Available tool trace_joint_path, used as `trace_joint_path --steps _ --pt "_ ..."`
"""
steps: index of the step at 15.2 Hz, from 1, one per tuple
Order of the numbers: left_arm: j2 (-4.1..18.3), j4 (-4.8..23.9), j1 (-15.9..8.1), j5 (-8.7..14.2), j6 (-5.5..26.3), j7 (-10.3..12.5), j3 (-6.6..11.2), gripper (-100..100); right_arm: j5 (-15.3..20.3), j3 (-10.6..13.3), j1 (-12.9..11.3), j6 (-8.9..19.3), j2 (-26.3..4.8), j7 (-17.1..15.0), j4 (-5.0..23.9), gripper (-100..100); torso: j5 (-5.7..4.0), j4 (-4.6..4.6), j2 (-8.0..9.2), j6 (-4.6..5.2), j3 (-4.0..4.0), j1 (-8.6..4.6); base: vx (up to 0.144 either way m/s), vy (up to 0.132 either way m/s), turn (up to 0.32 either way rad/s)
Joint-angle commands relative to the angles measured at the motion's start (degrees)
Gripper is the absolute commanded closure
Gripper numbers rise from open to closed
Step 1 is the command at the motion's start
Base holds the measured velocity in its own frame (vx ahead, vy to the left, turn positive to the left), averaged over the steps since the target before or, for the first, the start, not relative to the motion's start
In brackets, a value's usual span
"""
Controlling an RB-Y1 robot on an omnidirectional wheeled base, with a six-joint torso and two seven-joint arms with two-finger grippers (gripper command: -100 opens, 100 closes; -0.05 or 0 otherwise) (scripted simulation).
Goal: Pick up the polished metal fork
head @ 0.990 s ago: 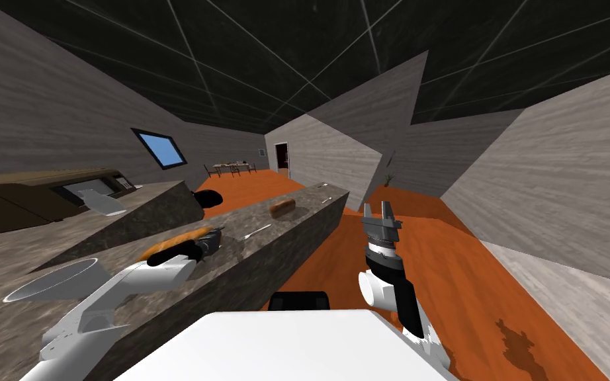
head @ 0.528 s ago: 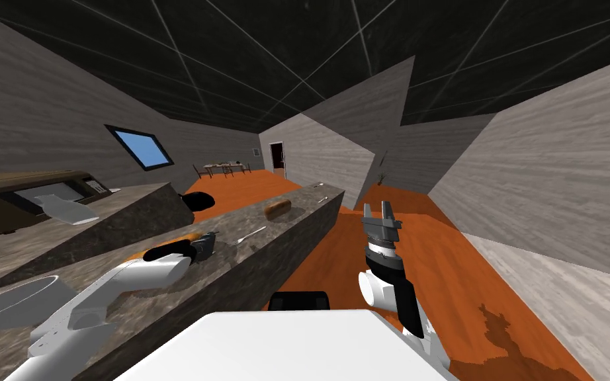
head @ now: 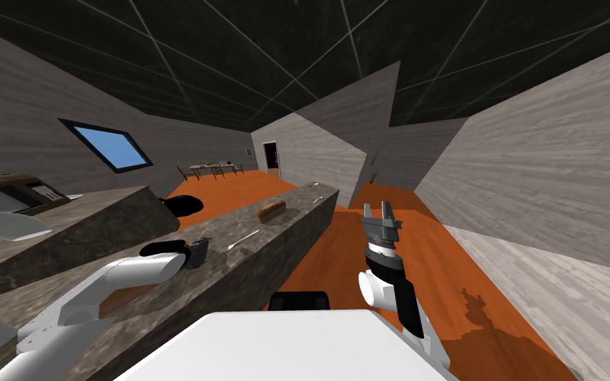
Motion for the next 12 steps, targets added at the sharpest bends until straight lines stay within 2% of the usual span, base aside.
trace_joint_path --steps 1,3,4,5,7,8,10,11,12 --pt "0.9 1.7 -0.6 1.7 2.9 1.2 1.11 -100 0.0 0.0 0.0 0.0 0.0 0.0 0.0 0 0.00 0.00 0.00 0.00 0.00 0.00 0.033 -0.015 -0.140" --pt "0.9 1.7 -0.6 1.7 5.3 1.2 1.11 -100 0.0 0.0 0.0 0.0 0.0 0.0 0.0 0 0.00 -0.01 -0.04 0.02 -0.02 -0.01 0.034 -0.014 -0.110" --pt "0.9 1.7 -0.6 1.7 5.3 1.2 1.11 -100 0.0 0.0 0.0 0.0 0.0 0.0 0.0 0 0.00 -0.01 -0.04 0.00 -0.02 0.00 0.020 -0.004 -0.010" --pt "1.6 2.9 -1.0 3.2 7.5 2.1 2.06 -100 0.0 0.0 0.0 0.0 0.0 0.0 0.0 0 0.00 0.00 -0.01 -0.01 -0.01 0.01 0.024 -0.010 -0.137" --pt "1.6 2.9 -1.0 3.2 9.1 2.1 2.06 -100 0.0 0.0 0.0 0.0 0.0 0.0 0.0 0 0.00 0.00 -0.02 0.02 -0.01 0.01 0.031 -0.009 -0.121" --pt "2.3 4.1 -1.5 4.5 10.9 3.1 2.96 -100 0.0 0.0 0.0 0.0 0.0 0.0 0.0 0 0.00 0.00 -0.02 0.00 -0.01 0.01 0.038 -0.013 -0.158" --pt "2.3 4.1 -1.5 4.5 12.7 3.1 2.96 -100 0.0 0.0 0.0 0.0 0.0 0.0 0.0 0 0.00 -0.01 -0.06 0.03 -0.04 0.00 0.036 -0.008 -0.114" --pt "2.9 5.3 -1.9 5.9 14.4 4.0 3.81 -100 0.0 0.0 0.0 0.0 0.0 0.0 0.0 0 0.00 -0.01 -0.05 0.00 -0.03 0.01 0.036 -0.005 -0.158" --pt "2.9 5.3 -1.9 5.9 15.5 4.0 3.81 -100 0.0 0.0 0.0 0.0 0.0 0.0 0.0 0 0.00 -0.01 -0.05 0.03 -0.03 0.02 0.037 -0.001 -0.164"
